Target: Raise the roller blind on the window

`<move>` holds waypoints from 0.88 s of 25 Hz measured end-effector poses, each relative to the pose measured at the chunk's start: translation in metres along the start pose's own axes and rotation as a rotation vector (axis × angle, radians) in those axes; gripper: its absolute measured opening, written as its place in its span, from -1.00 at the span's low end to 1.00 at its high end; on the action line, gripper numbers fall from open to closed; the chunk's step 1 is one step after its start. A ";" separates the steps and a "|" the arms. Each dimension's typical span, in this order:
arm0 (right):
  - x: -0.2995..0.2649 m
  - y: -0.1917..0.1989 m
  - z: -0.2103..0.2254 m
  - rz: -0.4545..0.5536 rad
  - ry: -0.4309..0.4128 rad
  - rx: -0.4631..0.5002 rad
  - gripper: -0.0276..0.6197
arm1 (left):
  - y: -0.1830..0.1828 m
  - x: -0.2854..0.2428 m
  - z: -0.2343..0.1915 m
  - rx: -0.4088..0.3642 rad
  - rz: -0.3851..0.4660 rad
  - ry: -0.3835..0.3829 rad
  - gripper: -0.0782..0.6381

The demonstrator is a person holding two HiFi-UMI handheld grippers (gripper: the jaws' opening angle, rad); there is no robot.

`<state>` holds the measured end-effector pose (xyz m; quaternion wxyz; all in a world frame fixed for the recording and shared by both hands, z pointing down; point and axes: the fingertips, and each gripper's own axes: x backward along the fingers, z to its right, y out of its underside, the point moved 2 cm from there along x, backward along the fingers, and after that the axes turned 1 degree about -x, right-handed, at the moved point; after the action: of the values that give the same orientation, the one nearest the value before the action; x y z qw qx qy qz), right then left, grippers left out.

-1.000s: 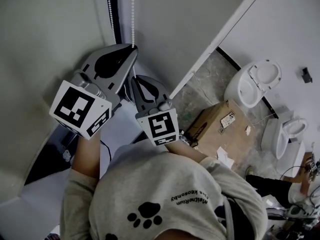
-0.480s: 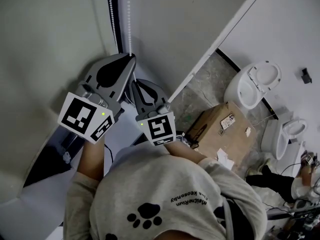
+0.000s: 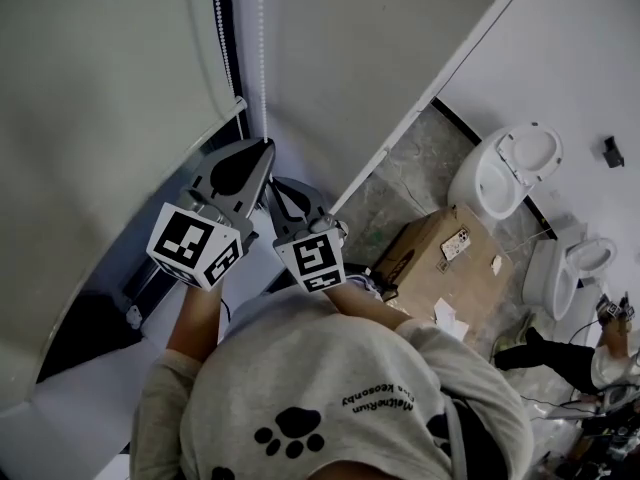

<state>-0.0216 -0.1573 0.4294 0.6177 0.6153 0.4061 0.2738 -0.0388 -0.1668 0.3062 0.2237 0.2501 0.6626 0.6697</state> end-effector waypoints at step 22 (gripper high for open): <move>-0.011 0.087 -0.002 -0.176 -0.094 -0.087 -0.87 | 0.094 -0.003 0.000 0.068 -0.113 -0.035 -0.76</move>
<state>-0.0148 -0.1572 0.5173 0.6838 0.5619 0.4170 0.2069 -0.0334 -0.1714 0.4000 0.2638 0.2313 0.6940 0.6287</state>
